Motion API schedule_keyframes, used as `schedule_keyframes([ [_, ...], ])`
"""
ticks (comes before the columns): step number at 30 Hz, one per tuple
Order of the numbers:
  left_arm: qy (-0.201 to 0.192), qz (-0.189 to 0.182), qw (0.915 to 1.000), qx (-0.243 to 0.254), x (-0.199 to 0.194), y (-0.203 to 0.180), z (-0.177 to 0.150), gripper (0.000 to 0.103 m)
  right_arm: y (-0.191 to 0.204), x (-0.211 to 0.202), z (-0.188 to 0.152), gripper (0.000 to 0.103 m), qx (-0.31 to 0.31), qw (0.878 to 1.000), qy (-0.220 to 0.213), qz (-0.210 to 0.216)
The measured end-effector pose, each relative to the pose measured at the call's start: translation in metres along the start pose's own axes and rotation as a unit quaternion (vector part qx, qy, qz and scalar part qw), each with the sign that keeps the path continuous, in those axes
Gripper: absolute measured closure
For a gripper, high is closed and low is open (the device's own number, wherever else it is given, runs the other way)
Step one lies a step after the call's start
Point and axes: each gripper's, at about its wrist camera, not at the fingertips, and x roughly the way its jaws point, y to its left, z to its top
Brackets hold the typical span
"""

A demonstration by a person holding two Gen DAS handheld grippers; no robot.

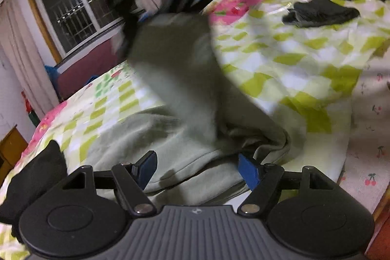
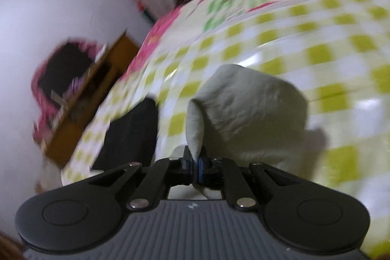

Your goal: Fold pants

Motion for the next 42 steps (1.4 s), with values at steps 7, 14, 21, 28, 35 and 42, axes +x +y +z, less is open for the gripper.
schedule_keyframes([
  [7, 0.012, 0.006, 0.9984, -0.055, -0.003, 0.028, -0.012, 0.017, 0.065, 0.082, -0.03, 0.091, -0.062, 0.995, 0.081, -0.005],
  [14, 0.014, 0.011, 0.9971, -0.073, -0.008, 0.035, -0.017, 0.017, 0.085, 0.105, -0.044, 0.088, -0.095, 0.988, 0.119, 0.01],
  [21, 0.021, 0.024, 0.9934, -0.11, -0.016, 0.047, -0.021, 0.017, 0.083, 0.093, -0.026, 0.075, -0.119, 0.989, 0.088, -0.02],
  [28, 0.018, 0.055, 0.9867, -0.152, -0.035, 0.06, -0.028, 0.017, 0.076, 0.118, -0.018, 0.071, -0.159, 0.98, 0.101, -0.062],
  [35, 0.015, 0.061, 0.983, -0.173, -0.066, 0.068, -0.033, 0.016, 0.08, 0.138, -0.014, 0.063, -0.181, 0.976, 0.1, -0.07],
  [42, 0.013, 0.04, 0.9774, -0.207, -0.063, 0.081, -0.017, 0.008, 0.084, 0.146, -0.017, 0.06, -0.2, 0.968, 0.127, -0.08],
])
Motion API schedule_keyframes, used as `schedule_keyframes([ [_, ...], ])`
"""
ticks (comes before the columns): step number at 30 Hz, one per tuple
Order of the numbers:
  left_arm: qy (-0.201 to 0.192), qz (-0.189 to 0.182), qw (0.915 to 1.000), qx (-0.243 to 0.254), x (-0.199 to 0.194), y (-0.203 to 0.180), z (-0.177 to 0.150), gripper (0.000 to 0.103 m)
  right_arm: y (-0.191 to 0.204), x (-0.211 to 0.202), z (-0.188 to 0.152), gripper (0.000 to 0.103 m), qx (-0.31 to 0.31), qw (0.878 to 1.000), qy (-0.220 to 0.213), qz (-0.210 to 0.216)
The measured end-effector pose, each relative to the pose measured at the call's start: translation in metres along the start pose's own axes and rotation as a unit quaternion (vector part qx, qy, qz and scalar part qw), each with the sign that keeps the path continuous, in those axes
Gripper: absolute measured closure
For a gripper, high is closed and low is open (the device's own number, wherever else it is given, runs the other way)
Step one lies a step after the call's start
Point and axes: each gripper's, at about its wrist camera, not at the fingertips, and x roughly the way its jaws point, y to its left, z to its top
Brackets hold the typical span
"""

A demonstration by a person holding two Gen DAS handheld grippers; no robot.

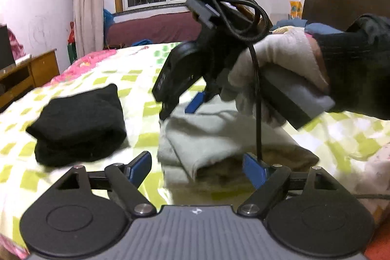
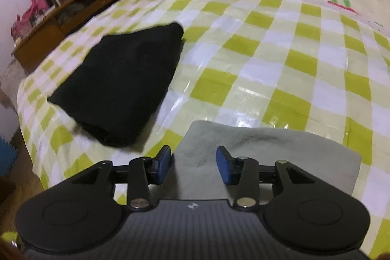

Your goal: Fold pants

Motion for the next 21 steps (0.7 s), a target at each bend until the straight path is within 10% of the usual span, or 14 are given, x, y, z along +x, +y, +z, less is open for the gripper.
schedule_keyframes([
  [4, 0.034, 0.015, 0.9993, 0.005, 0.026, 0.002, 0.01, 0.013, 0.002, 0.006, 0.004, 0.061, -0.019, 1.0, 0.016, -0.014],
  [6, 0.059, 0.007, 0.9982, -0.004, 0.039, 0.006, 0.01, 0.042, -0.003, 0.012, 0.006, 0.076, -0.014, 0.999, 0.025, -0.015],
  [11, 0.082, 0.002, 0.9962, -0.027, 0.037, 0.02, 0.008, 0.063, -0.013, 0.0, 0.006, 0.098, 0.008, 1.0, 0.02, 0.021],
  [21, 0.041, 0.011, 0.9976, -0.054, 0.023, 0.046, 0.024, 0.067, -0.016, -0.042, 0.033, 0.095, 0.038, 0.997, -0.04, 0.055],
])
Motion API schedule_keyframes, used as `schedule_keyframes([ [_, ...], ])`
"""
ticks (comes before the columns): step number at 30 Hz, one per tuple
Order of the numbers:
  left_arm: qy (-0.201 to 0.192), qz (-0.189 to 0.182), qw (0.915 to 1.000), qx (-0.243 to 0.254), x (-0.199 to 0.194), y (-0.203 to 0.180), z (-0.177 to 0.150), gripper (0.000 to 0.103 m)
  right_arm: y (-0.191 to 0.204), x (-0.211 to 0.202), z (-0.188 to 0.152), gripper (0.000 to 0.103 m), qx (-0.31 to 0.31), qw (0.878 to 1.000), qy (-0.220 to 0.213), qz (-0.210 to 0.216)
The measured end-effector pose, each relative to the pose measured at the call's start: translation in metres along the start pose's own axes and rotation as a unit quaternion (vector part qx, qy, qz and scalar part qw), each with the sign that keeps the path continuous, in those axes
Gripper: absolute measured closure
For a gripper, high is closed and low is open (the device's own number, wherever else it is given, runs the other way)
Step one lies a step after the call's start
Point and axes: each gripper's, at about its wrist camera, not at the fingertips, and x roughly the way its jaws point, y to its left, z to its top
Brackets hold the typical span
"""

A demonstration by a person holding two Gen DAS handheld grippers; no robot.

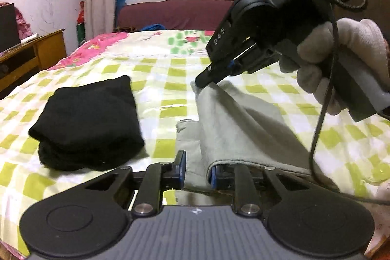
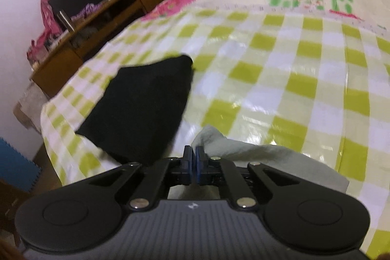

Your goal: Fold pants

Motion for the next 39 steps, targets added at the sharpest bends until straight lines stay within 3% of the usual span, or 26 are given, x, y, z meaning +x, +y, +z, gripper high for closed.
schedule_keyframes([
  [4, 0.037, 0.014, 0.9989, -0.026, 0.02, 0.013, -0.018, 0.064, 0.002, 0.037, -0.001, 0.093, 0.004, 1.0, 0.019, -0.01],
  [7, 0.045, 0.027, 0.998, -0.034, 0.029, 0.023, -0.025, 0.058, -0.001, 0.076, -0.015, 0.096, -0.016, 0.998, 0.043, -0.054],
  [9, 0.046, 0.033, 0.9977, -0.039, 0.026, 0.028, -0.025, 0.048, -0.009, 0.087, -0.026, 0.097, -0.018, 0.997, 0.049, -0.061],
  [12, 0.041, 0.037, 0.9976, -0.042, 0.023, 0.038, -0.025, 0.04, -0.019, 0.067, -0.028, 0.093, -0.002, 0.999, 0.022, -0.047],
  [15, 0.041, 0.056, 0.9975, -0.015, 0.01, 0.04, -0.028, 0.034, -0.026, 0.027, -0.029, 0.092, -0.002, 0.999, -0.024, -0.042],
  [18, 0.049, 0.07, 0.9959, 0.028, 0.005, 0.04, -0.034, 0.027, -0.042, -0.02, -0.044, 0.072, 0.013, 0.997, -0.063, -0.041],
  [23, 0.06, 0.084, 0.9925, 0.067, -0.006, 0.035, -0.039, 0.026, -0.086, -0.061, -0.094, 0.069, 0.08, 0.994, -0.053, -0.054],
  [30, 0.088, 0.094, 0.9864, 0.102, 0.006, 0.029, -0.032, 0.026, -0.121, -0.042, -0.14, 0.066, 0.22, 0.974, -0.015, 0.041],
  [34, 0.091, 0.106, 0.9819, 0.128, -0.009, 0.028, -0.029, 0.025, -0.117, -0.022, -0.146, 0.055, 0.256, 0.961, -0.018, 0.103],
  [36, 0.09, 0.115, 0.981, 0.127, -0.015, 0.03, -0.028, 0.025, -0.113, -0.01, -0.145, 0.057, 0.251, 0.961, -0.016, 0.117],
  [37, 0.086, 0.12, 0.981, 0.126, -0.02, 0.03, -0.026, 0.025, -0.113, -0.004, -0.145, 0.074, 0.254, 0.959, -0.019, 0.12],
  [39, 0.072, 0.126, 0.9811, 0.128, -0.028, 0.027, -0.021, 0.025, -0.115, 0.001, -0.141, 0.091, 0.271, 0.955, -0.015, 0.121],
])
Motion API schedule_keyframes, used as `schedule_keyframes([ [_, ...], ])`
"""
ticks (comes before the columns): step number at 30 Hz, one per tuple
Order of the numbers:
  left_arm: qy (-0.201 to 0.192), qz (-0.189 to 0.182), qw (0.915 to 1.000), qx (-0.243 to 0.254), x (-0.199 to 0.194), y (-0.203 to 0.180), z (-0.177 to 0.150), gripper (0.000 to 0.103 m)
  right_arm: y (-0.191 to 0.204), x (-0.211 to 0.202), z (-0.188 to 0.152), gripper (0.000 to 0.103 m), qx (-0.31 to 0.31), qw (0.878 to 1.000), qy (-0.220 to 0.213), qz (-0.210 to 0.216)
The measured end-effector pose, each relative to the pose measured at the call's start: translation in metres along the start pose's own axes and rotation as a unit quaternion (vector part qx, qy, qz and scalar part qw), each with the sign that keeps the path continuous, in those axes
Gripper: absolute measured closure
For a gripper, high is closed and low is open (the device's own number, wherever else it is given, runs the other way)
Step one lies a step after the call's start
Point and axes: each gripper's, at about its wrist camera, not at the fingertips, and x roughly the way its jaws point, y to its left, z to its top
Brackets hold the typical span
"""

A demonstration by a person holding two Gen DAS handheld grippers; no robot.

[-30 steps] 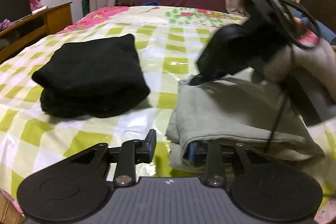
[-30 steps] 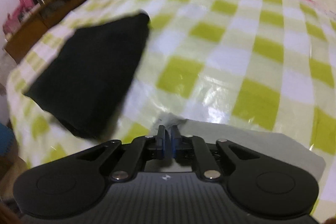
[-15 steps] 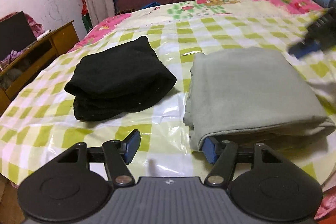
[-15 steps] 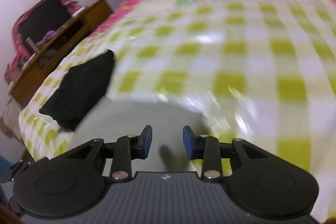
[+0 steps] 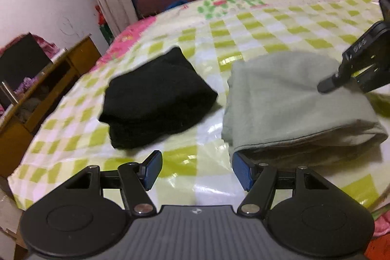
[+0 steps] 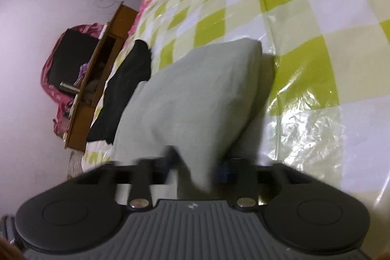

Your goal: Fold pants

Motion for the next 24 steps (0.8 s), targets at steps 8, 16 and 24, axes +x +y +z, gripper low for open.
schedule_keyframes([
  [8, -0.099, -0.059, 0.9919, 0.054, -0.017, -0.047, 0.04, 0.018, 0.001, -0.035, 0.048, 0.091, -0.078, 0.993, -0.036, -0.084],
  [16, -0.102, -0.132, 0.9817, 0.092, 0.051, -0.113, 0.093, 0.018, 0.001, -0.084, 0.059, 0.077, -0.163, 0.965, -0.098, -0.182],
  [24, -0.012, -0.114, 0.9917, 0.059, 0.111, -0.092, 0.093, 0.014, 0.01, -0.065, -0.026, 0.072, -0.279, 0.951, -0.015, -0.132],
])
